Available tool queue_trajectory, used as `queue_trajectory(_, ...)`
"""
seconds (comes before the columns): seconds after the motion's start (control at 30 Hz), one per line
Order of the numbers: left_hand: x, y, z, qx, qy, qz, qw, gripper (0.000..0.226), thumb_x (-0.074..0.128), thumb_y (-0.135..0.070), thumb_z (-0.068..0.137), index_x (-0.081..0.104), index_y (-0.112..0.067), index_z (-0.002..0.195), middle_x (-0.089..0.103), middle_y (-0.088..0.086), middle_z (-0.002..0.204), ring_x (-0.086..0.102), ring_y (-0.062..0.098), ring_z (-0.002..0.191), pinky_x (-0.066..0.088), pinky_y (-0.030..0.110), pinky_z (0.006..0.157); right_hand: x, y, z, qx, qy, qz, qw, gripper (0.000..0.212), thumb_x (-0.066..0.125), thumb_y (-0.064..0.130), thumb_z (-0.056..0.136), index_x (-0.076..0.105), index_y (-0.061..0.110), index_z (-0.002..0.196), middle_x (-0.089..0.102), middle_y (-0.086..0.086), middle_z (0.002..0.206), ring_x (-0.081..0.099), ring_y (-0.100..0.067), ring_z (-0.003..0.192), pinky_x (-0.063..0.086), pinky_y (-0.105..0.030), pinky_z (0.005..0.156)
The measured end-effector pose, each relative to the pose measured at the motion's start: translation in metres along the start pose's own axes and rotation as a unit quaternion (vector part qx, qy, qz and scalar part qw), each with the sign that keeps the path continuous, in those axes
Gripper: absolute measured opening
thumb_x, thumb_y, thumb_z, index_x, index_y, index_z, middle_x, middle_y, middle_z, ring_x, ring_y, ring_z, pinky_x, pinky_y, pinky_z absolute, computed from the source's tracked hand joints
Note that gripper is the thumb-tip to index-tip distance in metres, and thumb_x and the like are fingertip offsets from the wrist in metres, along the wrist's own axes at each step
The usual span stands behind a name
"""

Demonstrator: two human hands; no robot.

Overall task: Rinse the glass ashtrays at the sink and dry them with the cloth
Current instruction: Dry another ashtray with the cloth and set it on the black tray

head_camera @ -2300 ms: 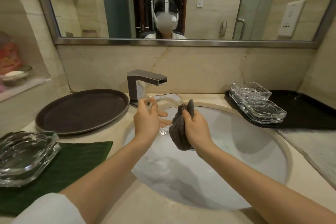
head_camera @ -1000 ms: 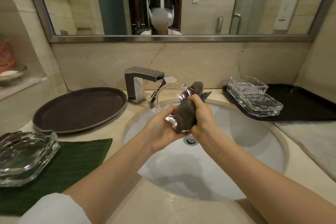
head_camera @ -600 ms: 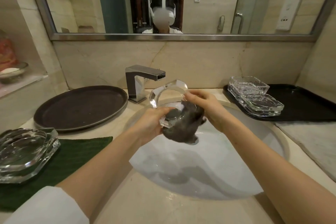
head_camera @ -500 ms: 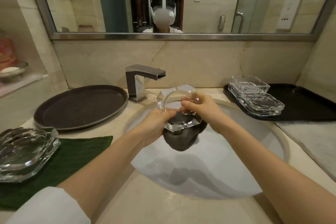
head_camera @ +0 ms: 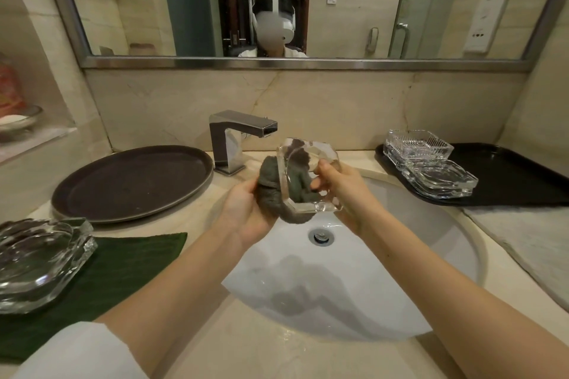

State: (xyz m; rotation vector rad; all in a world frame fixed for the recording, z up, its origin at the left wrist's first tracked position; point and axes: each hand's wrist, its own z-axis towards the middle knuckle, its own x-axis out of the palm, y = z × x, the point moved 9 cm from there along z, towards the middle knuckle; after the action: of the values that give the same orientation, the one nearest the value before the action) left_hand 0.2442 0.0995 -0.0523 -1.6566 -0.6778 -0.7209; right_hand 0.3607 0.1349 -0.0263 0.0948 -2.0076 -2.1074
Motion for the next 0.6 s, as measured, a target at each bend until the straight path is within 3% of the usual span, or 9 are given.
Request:
queue_trajectory(0.07, 0.002, 0.007, -0.003, -0.016, 0.004, 0.011, 1.000, 0.036, 0.033, -0.019, 0.099, 0.061, 0.001, 0.109, 0.067, 0.019, 0.105, 0.062, 0.029, 0.100, 0.048, 0.040, 0.087, 0.007, 0.003, 0.000, -0.010, -0.020, 0.007, 1.000, 0.017, 0.042, 0.020, 0.099, 0.052, 0.011, 0.090, 0.052, -0.002, 0.063, 0.049, -0.013, 0.060, 0.041, -0.025, 0.060)
queue_trajectory(0.2, 0.013, 0.015, -0.005, -0.038, 0.041, -0.042, 0.998, 0.042, 0.045, -0.021, 0.087, 0.058, 0.002, 0.120, 0.061, 0.021, 0.120, 0.057, 0.031, 0.111, 0.044, 0.042, 0.097, 0.017, 0.003, -0.001, -0.035, -0.052, -0.014, 0.998, 0.015, 0.047, 0.022, 0.096, 0.056, 0.010, 0.097, 0.061, -0.005, 0.087, 0.057, -0.017, 0.083, 0.050, -0.038, 0.081)
queue_trajectory(0.3, 0.012, 0.014, -0.005, -0.050, 0.061, -0.036, 0.996, 0.055, 0.039, -0.046, 0.094, 0.055, -0.007, 0.129, 0.057, 0.019, 0.129, 0.054, 0.034, 0.120, 0.041, 0.047, 0.102, 0.014, 0.006, -0.003, -0.060, -0.077, -0.060, 0.993, 0.014, 0.047, 0.023, 0.096, 0.052, 0.022, 0.083, 0.061, -0.002, 0.090, 0.059, -0.021, 0.091, 0.051, -0.038, 0.082)
queue_trajectory(0.4, 0.012, 0.014, -0.005, -0.051, 0.078, 0.008, 0.996, 0.075, 0.043, -0.065, 0.082, 0.055, -0.008, 0.130, 0.056, 0.017, 0.132, 0.051, 0.033, 0.124, 0.036, 0.049, 0.107, 0.010, 0.002, -0.002, -0.056, -0.077, -0.096, 0.991, 0.013, 0.046, 0.023, 0.097, 0.053, 0.021, 0.085, 0.061, 0.000, 0.088, 0.059, -0.019, 0.089, 0.051, -0.028, 0.071)
queue_trajectory(0.5, 0.004, 0.008, -0.002, 0.001, 0.024, 0.081, 0.996, 0.061, 0.058, -0.050, 0.076, 0.062, -0.009, 0.121, 0.064, 0.015, 0.121, 0.060, 0.032, 0.113, 0.044, 0.048, 0.100, 0.009, 0.004, 0.000, -0.066, -0.056, -0.112, 0.990, 0.013, 0.046, 0.022, 0.097, 0.057, 0.019, 0.102, 0.061, -0.002, 0.100, 0.059, -0.019, 0.096, 0.053, -0.031, 0.079)
queue_trajectory(0.6, -0.001, 0.000, -0.003, 0.053, -0.035, 0.125, 0.990, 0.029, 0.057, -0.032, 0.088, 0.066, -0.011, 0.106, 0.070, 0.010, 0.099, 0.066, 0.026, 0.094, 0.054, 0.042, 0.086, 0.015, 0.007, -0.001, -0.074, -0.012, -0.048, 0.996, 0.033, 0.044, 0.016, 0.098, 0.048, 0.018, 0.131, 0.058, 0.008, 0.112, 0.057, -0.006, 0.100, 0.051, -0.024, 0.086)
